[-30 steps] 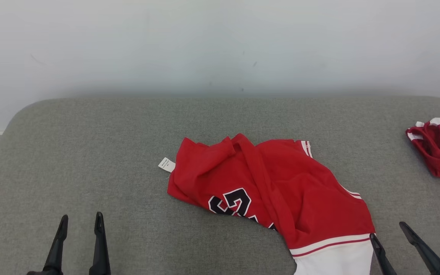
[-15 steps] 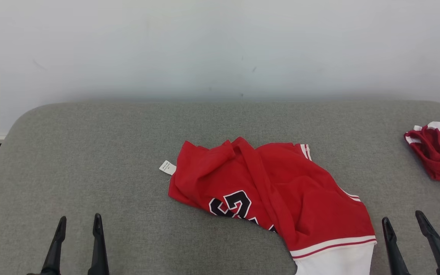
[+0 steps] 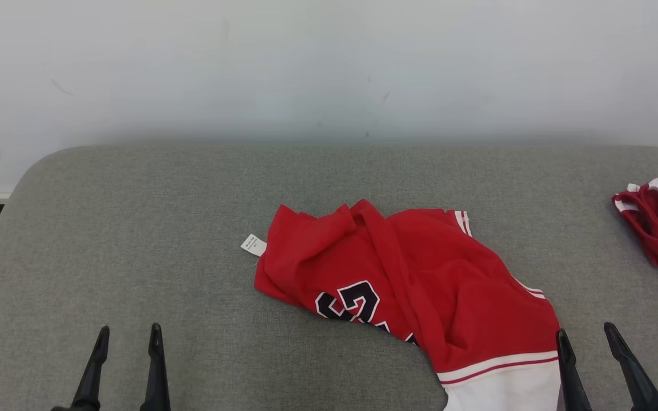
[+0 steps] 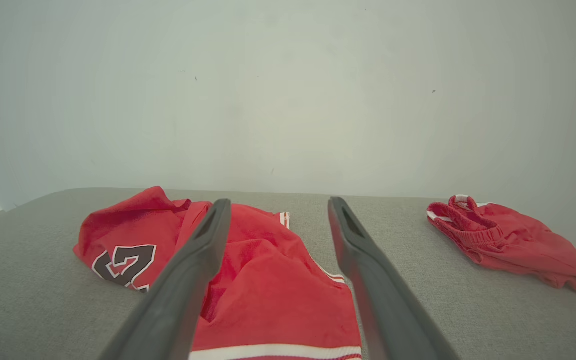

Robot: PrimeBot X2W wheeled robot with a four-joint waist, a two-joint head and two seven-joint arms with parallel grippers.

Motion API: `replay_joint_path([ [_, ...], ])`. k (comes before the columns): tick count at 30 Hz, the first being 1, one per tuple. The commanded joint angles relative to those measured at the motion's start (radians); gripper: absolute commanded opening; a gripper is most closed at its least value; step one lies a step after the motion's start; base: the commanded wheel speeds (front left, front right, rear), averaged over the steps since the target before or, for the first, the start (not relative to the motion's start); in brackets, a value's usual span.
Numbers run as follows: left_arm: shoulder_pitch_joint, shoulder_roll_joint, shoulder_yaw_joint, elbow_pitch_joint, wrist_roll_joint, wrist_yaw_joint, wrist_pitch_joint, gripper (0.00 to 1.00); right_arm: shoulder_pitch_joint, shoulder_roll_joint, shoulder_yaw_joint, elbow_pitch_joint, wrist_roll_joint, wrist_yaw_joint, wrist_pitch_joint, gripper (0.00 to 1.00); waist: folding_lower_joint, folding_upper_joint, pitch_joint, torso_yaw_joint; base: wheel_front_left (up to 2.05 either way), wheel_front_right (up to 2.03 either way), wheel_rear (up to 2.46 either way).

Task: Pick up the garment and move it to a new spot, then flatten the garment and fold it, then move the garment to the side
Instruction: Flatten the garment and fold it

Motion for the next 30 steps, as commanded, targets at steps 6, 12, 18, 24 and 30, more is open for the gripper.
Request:
replay_joint_path([
  [6, -0.125, 0.046, -0.056, 0.045, 0.008, -0.008, 0.000, 1.00, -0.062, -0.005, 0.011, 0.026, 0.011, -0.002, 0.000, 1.00, 0.0000, 0.0000, 0.046, -0.029, 0.00, 0.00, 0.00],
  [12, -0.331, 0.125, -0.139, 0.096, -0.040, -0.009, 0.073, 1.00, -0.124, 0.016, 0.040, 0.055, 0.008, -0.002, 0.000, 1.00, 0.0000, 0.0000, 0.096, -0.085, 0.00, 0.00, 0.00],
  [18, -0.515, 0.226, -0.237, 0.131, -0.131, -0.009, 0.172, 1.00, -0.183, 0.035, 0.057, 0.085, 0.018, -0.002, 0.000, 1.00, 0.0000, 0.0000, 0.148, -0.154, 0.00, 0.00, 0.00],
  [24, -0.697, 0.337, -0.340, 0.195, -0.243, -0.009, 0.287, 1.00, -0.235, 0.069, 0.074, 0.117, 0.025, -0.002, 0.000, 1.00, 0.0000, 0.0000, 0.214, -0.240, 0.00, 0.00, 0.00],
  [30, -0.874, 0.419, -0.507, 0.287, -0.362, -0.009, 0.405, 1.00, -0.275, 0.093, 0.087, 0.147, 0.034, -0.002, 0.000, 1.00, 0.0000, 0.0000, 0.266, -0.308, 0.00, 0.00, 0.00],
])
